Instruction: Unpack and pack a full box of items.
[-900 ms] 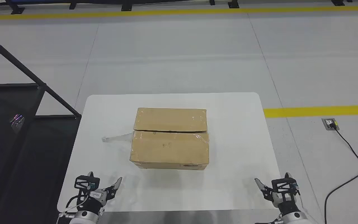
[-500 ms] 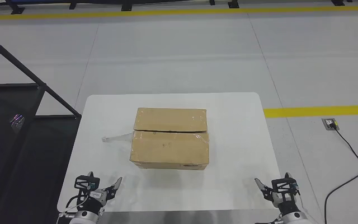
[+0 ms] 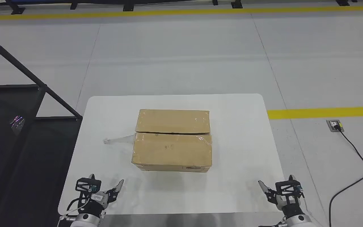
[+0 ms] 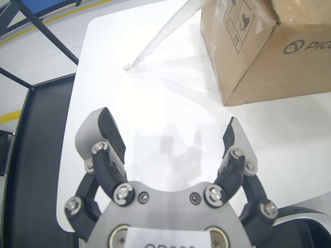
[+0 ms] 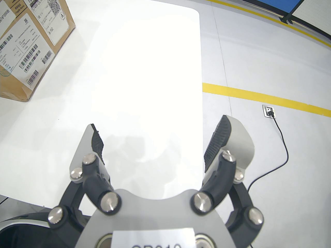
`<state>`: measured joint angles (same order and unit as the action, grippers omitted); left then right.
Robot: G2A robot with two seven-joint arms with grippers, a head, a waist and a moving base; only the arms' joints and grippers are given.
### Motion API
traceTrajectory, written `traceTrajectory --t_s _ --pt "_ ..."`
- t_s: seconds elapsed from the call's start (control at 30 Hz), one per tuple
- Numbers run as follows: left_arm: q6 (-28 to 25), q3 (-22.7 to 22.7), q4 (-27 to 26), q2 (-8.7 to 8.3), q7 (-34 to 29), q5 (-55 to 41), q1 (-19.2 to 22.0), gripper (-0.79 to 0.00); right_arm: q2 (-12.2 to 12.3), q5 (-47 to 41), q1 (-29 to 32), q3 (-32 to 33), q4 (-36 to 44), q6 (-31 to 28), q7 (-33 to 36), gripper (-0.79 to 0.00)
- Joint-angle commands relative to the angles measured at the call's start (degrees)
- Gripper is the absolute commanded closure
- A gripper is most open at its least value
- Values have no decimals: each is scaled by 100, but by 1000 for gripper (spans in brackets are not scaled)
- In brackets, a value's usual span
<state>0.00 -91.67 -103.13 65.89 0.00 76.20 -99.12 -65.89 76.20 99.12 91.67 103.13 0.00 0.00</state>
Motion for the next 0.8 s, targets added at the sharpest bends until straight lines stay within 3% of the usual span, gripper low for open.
traceTrajectory --t_s 0.0,0.17,0.37,0.67,0.77 --pt "-4 3 1 2 7 -20 1 -785 0 0 0 0 0 0 0 -785" --pt "-262 -183 44 7 302 -396 -41 -785 8 233 8 -98 64 -214 -2 -785" --pt "-701 -588 -29 7 704 -1086 -185 -785 -52 838 -77 -589 390 166 -17 -785" --pt "-1345 -1295 -280 -15 715 -1860 -503 -785 -200 1150 -264 -1385 865 985 -82 -785" --pt "-1345 -1295 -280 -15 715 -1860 -503 -785 -217 1409 -309 -1492 898 1134 -21 -785"
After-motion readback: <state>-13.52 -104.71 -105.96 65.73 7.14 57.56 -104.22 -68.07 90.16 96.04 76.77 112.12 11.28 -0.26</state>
